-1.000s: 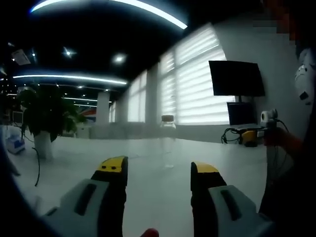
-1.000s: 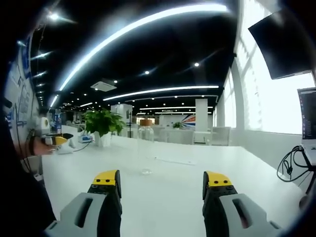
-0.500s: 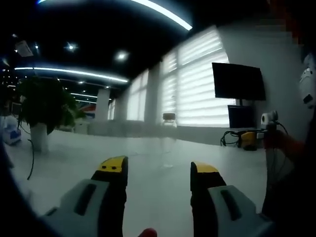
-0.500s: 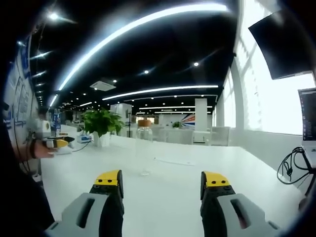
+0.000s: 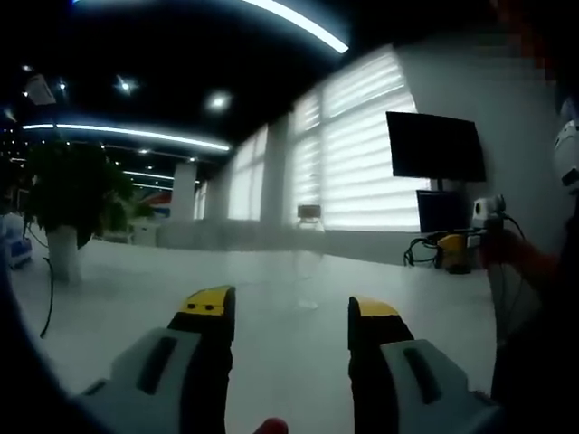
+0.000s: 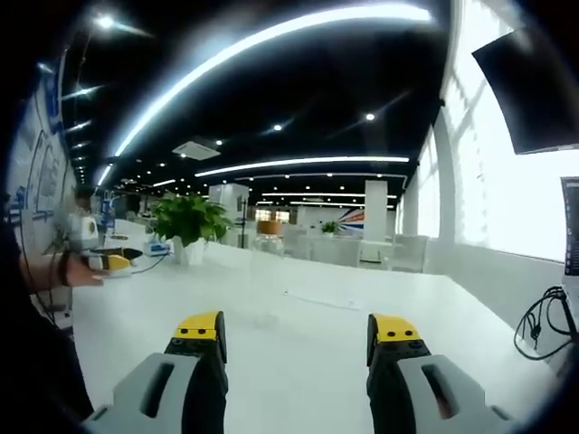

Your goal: Open cup lid place lid on tabletop

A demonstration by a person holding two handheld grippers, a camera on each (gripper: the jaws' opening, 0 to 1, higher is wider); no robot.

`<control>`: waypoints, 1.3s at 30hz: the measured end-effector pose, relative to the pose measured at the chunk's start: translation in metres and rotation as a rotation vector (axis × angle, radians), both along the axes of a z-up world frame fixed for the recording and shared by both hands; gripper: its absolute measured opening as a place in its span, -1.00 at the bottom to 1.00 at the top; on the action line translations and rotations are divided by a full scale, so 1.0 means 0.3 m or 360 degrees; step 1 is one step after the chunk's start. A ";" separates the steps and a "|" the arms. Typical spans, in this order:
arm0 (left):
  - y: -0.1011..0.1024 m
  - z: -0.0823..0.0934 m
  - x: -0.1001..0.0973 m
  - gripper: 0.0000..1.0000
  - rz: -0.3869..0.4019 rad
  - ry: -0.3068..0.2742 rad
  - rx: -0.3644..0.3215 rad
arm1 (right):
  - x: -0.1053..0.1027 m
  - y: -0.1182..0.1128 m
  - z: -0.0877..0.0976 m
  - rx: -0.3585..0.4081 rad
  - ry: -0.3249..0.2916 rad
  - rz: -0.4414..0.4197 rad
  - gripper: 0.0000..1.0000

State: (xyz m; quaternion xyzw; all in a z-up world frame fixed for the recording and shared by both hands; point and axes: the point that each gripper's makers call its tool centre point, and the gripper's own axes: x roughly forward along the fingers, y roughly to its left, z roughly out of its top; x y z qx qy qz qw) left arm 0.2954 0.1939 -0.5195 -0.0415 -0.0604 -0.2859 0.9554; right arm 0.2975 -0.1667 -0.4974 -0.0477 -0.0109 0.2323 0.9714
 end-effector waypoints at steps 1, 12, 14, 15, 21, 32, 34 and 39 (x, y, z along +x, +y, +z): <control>-0.004 0.000 0.005 -0.03 -0.0004 0.0002 0.0004 | 0.008 0.002 -0.002 -0.0007 -0.0003 0.0007 0.14; -0.046 0.014 0.094 -0.03 -0.0041 -0.0032 0.0022 | 0.060 0.052 0.015 0.0099 0.0053 0.0129 0.17; -0.068 0.011 0.113 -0.03 -0.0057 -0.0030 0.0025 | 0.087 0.045 0.043 0.0103 0.0037 0.0125 0.17; -0.081 0.007 0.120 -0.03 -0.0071 -0.0024 0.0038 | 0.097 0.050 0.053 0.0087 0.0025 0.0129 0.17; -0.124 0.002 0.169 -0.04 -0.0111 -0.0015 0.0048 | 0.138 0.094 0.077 0.0070 0.0040 0.0184 0.19; -0.191 0.005 0.261 -0.03 -0.0162 -0.0022 0.0077 | 0.190 0.158 0.083 0.0061 0.0044 0.0236 0.19; -0.199 -0.002 0.279 -0.03 -0.0171 -0.0001 0.0062 | 0.202 0.173 0.091 0.0053 0.0036 0.0248 0.19; -0.237 -0.013 0.324 -0.03 -0.0184 0.0006 0.0061 | 0.234 0.225 0.090 0.0001 0.0012 0.0259 0.20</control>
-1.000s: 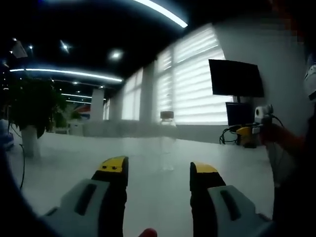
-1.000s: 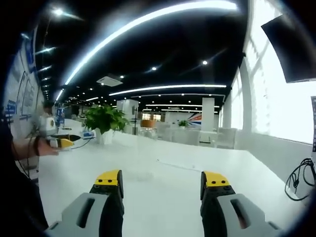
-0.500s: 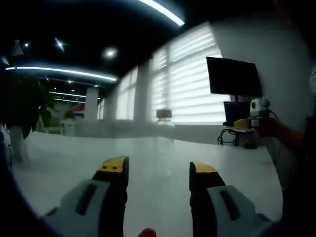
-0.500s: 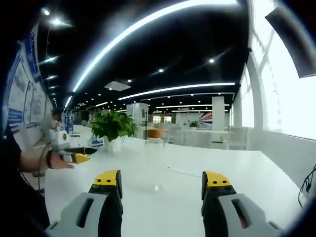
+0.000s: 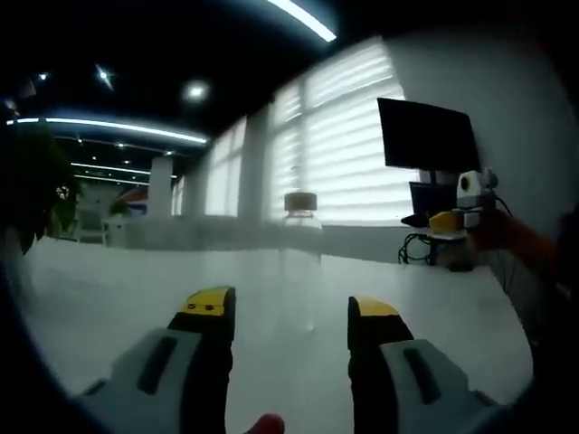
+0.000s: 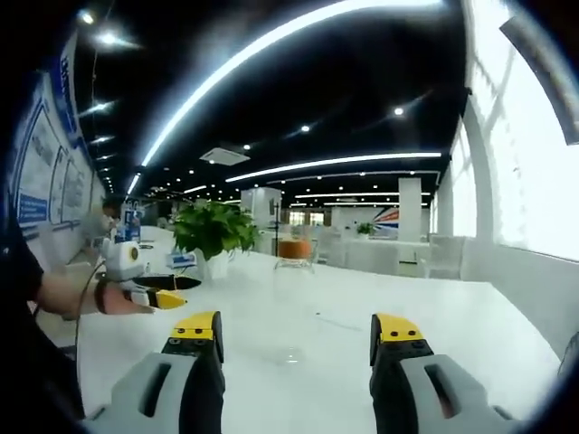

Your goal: Open cup lid place lid on tabletop

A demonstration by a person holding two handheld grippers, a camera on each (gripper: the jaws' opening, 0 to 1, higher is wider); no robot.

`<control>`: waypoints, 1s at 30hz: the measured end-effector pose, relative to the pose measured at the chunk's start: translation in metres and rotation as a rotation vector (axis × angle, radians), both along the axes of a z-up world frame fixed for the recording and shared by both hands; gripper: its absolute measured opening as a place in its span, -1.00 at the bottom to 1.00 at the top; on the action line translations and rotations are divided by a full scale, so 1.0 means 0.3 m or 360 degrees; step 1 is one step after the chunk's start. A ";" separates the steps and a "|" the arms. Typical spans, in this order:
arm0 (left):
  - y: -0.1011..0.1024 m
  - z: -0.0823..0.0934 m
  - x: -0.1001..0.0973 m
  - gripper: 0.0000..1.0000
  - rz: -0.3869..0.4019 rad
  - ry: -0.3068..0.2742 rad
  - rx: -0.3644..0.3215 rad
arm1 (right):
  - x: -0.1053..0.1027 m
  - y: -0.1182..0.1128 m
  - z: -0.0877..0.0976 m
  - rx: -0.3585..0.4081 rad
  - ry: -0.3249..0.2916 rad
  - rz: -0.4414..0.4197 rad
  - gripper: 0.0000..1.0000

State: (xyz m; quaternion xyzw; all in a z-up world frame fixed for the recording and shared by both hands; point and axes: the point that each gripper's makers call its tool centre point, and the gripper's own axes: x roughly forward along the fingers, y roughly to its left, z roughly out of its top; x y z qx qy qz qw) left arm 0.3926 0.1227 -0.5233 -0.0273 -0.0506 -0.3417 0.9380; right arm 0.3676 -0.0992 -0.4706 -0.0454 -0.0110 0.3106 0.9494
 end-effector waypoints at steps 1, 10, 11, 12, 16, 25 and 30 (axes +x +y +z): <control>-0.006 -0.001 0.008 -0.03 0.0002 -0.0010 0.0007 | 0.006 0.011 0.001 -0.0003 0.0000 0.0006 0.20; -0.073 -0.046 0.069 -0.02 -0.0031 0.0000 0.0036 | 0.071 0.070 0.017 0.0019 0.0012 0.0066 0.21; -0.076 -0.048 0.077 -0.01 -0.0029 0.0005 0.0022 | 0.078 0.073 0.021 0.0023 0.0014 0.0067 0.21; -0.080 -0.051 0.087 -0.01 -0.0032 0.0018 0.0007 | 0.084 0.079 0.023 0.0026 0.0016 0.0074 0.21; -0.112 -0.059 0.117 0.00 -0.0052 0.0041 0.0013 | 0.112 0.113 0.024 0.0037 0.0008 0.0093 0.19; -0.185 -0.070 0.147 0.02 -0.0082 0.0039 0.0092 | 0.171 0.145 -0.007 0.0099 0.0058 0.0141 0.24; -0.225 -0.089 0.176 0.04 -0.0120 0.0072 0.0068 | 0.197 0.171 -0.015 0.0082 0.0063 0.0149 0.25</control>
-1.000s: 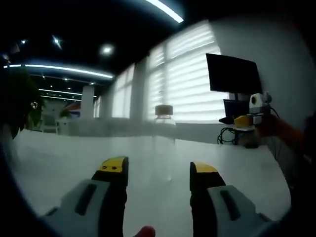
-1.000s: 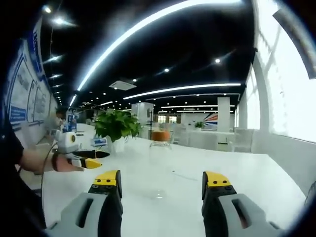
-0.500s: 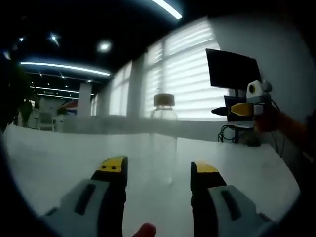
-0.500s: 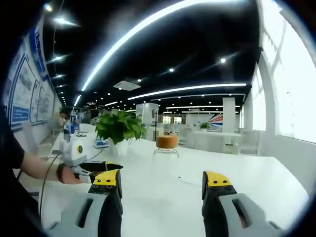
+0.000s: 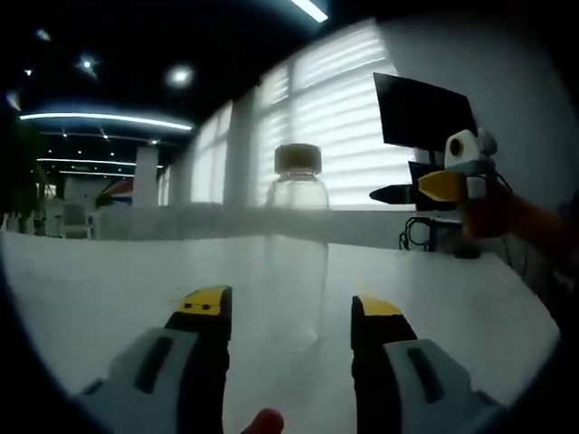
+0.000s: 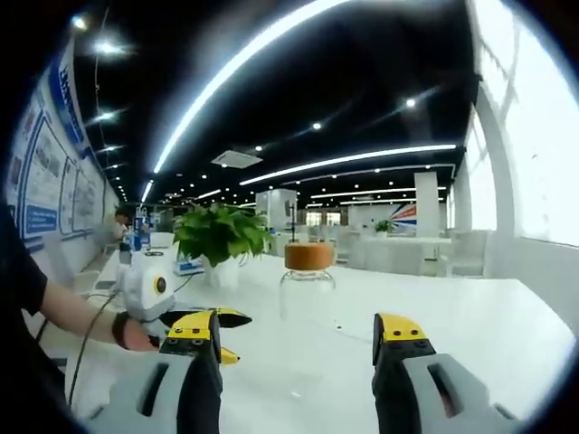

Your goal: Open cup lid place lid on tabletop

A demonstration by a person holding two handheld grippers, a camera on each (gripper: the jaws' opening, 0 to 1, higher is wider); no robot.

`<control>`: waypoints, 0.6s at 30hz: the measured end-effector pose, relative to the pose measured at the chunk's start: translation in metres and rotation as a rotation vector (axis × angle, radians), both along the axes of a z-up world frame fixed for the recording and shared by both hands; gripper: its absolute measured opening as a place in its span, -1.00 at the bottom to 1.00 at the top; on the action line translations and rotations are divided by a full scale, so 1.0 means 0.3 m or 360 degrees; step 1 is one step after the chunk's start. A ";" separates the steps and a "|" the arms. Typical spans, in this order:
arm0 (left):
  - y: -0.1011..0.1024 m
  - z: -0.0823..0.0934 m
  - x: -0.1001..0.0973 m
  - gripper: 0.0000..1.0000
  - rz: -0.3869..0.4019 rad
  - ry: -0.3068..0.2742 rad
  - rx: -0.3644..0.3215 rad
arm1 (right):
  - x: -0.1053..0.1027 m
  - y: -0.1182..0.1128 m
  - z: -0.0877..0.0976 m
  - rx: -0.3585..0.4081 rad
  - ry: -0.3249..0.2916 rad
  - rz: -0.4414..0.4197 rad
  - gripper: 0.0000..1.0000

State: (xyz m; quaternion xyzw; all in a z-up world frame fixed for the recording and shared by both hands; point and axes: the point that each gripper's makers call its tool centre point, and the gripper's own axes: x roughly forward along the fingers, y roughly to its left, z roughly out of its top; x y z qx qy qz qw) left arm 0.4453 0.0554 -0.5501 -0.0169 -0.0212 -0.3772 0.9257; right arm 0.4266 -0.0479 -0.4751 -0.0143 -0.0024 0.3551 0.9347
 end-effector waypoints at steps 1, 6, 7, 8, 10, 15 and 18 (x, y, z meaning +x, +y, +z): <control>-0.007 -0.001 0.000 0.05 -0.0005 -0.0003 0.0001 | 0.004 0.006 -0.002 -0.0009 -0.0002 0.0003 0.25; -0.038 -0.027 0.016 0.08 -0.0022 0.0001 0.0052 | 0.024 0.034 0.008 -0.0059 -0.0033 0.0031 0.25; -0.043 -0.033 0.022 0.08 -0.0022 0.0005 0.0058 | 0.031 0.038 0.007 -0.0069 -0.0028 0.0032 0.25; -0.048 -0.040 0.028 0.08 -0.0024 0.0011 0.0070 | 0.037 0.042 0.007 -0.0072 -0.0028 0.0030 0.25; -0.054 -0.050 0.042 0.07 -0.0025 0.0016 0.0079 | 0.052 0.047 0.007 -0.0079 -0.0018 0.0032 0.24; -0.069 -0.067 0.077 0.06 -0.0021 0.0016 0.0054 | 0.086 0.065 -0.001 -0.0031 -0.0002 0.0028 0.22; -0.084 -0.093 0.090 0.05 -0.0022 0.0030 0.0079 | 0.105 0.082 -0.010 -0.0012 0.0008 0.0029 0.21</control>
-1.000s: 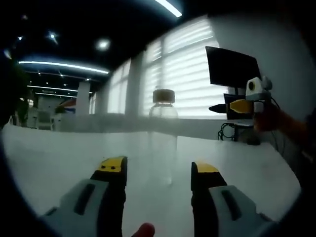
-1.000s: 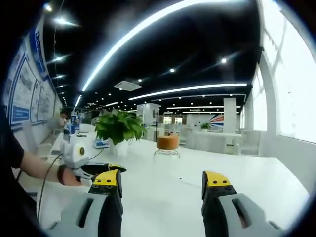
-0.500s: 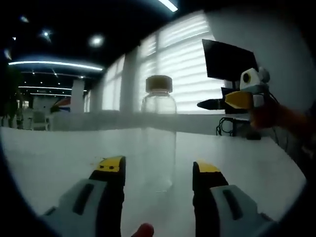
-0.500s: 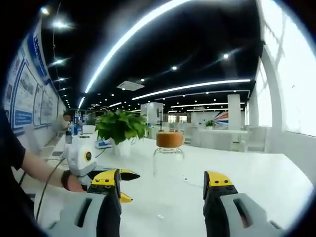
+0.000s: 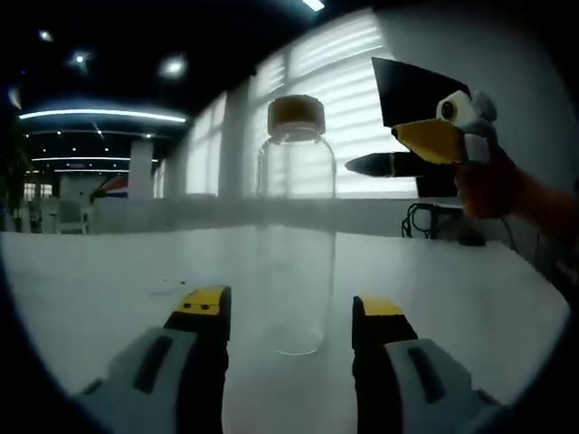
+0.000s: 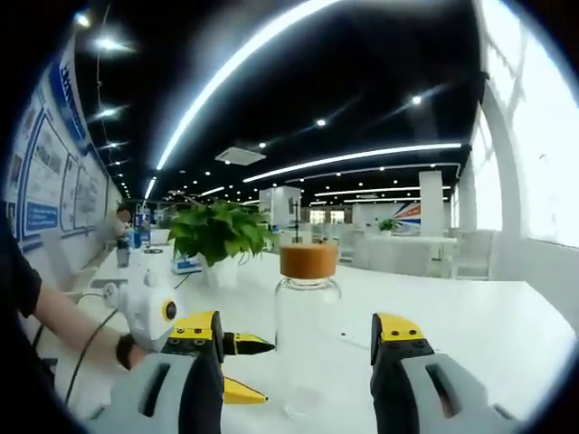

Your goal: Open cup lid place lid on tabletop

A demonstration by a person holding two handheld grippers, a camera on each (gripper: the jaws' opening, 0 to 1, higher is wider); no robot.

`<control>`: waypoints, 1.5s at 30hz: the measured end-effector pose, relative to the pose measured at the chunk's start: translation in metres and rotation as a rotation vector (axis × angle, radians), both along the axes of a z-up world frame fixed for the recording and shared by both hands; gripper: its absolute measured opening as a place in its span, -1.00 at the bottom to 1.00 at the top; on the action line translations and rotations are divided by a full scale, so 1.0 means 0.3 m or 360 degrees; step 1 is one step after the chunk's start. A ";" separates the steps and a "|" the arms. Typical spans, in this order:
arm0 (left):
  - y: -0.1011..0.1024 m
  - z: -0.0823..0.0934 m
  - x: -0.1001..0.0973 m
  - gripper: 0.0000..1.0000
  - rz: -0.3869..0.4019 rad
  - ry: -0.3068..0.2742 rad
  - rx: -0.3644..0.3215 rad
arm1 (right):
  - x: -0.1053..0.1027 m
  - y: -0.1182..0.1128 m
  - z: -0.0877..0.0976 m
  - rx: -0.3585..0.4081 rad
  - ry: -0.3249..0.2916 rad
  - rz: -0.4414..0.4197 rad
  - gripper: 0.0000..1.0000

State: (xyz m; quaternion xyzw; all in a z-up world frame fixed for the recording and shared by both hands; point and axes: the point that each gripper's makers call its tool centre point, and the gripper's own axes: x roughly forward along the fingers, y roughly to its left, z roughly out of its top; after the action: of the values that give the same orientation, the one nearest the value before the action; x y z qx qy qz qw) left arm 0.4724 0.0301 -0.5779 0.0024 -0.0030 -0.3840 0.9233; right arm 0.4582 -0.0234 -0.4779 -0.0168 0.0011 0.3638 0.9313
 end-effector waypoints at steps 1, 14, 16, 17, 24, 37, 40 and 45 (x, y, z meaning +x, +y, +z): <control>-0.006 -0.007 0.004 0.04 -0.0003 0.0003 0.0012 | -0.015 0.013 -0.001 0.0001 0.0002 0.0003 0.21; -0.035 -0.011 0.068 0.01 -0.0044 0.0039 -0.0024 | 0.080 0.046 -0.020 -0.0081 -0.0026 -0.0014 0.19; -0.044 -0.022 0.079 0.00 -0.0058 0.0065 -0.0035 | 0.091 0.058 -0.032 -0.0106 -0.0032 -0.0004 0.19; -0.056 -0.031 0.080 0.01 -0.0068 0.0061 -0.0013 | 0.091 0.063 -0.030 -0.0091 -0.0021 -0.0001 0.19; -0.078 -0.040 0.107 0.01 -0.0078 0.0044 0.0003 | 0.115 0.086 -0.033 -0.0089 -0.0025 -0.0007 0.17; -0.120 -0.037 0.148 0.02 -0.0098 0.0054 -0.0002 | 0.129 0.143 -0.037 -0.0066 0.0012 -0.0007 0.13; -0.129 -0.042 0.150 0.02 -0.0104 0.0058 0.0004 | 0.143 0.140 -0.041 -0.0062 0.0017 -0.0018 0.11; -0.139 -0.047 0.149 0.01 -0.0111 0.0078 -0.0012 | 0.155 0.145 -0.060 -0.0050 0.0032 -0.0033 0.09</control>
State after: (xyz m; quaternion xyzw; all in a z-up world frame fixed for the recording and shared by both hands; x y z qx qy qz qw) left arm 0.5170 -0.0115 -0.5920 -0.0108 0.0181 -0.4159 0.9091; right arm 0.5046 0.0202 -0.4959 -0.0279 0.0163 0.3542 0.9346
